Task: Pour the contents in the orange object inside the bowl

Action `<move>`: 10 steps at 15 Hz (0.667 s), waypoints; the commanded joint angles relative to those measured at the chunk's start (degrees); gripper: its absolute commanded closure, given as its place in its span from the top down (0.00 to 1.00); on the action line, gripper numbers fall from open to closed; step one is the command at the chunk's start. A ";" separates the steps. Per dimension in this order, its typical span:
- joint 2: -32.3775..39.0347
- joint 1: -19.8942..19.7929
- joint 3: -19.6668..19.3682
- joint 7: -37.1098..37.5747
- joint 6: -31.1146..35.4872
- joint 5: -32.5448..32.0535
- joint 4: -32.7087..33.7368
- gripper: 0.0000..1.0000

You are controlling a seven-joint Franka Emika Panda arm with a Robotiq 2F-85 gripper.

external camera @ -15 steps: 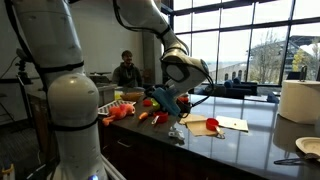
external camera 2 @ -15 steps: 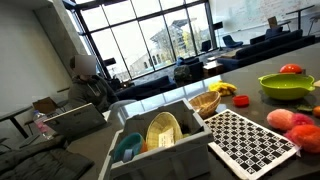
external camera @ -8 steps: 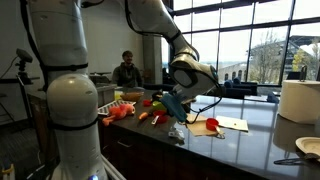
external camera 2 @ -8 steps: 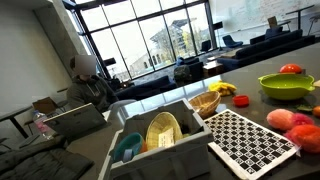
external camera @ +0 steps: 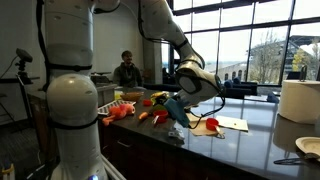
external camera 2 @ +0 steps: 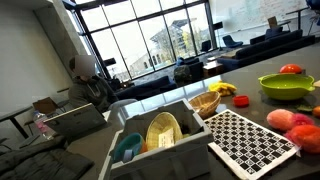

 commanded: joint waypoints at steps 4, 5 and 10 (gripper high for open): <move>4.16 -0.98 2.05 -2.10 -2.70 1.68 2.18 1.00; 4.50 -0.96 2.28 -2.29 -2.85 1.87 2.18 1.00; 6.06 -0.96 3.15 -2.70 -3.83 1.90 2.34 1.00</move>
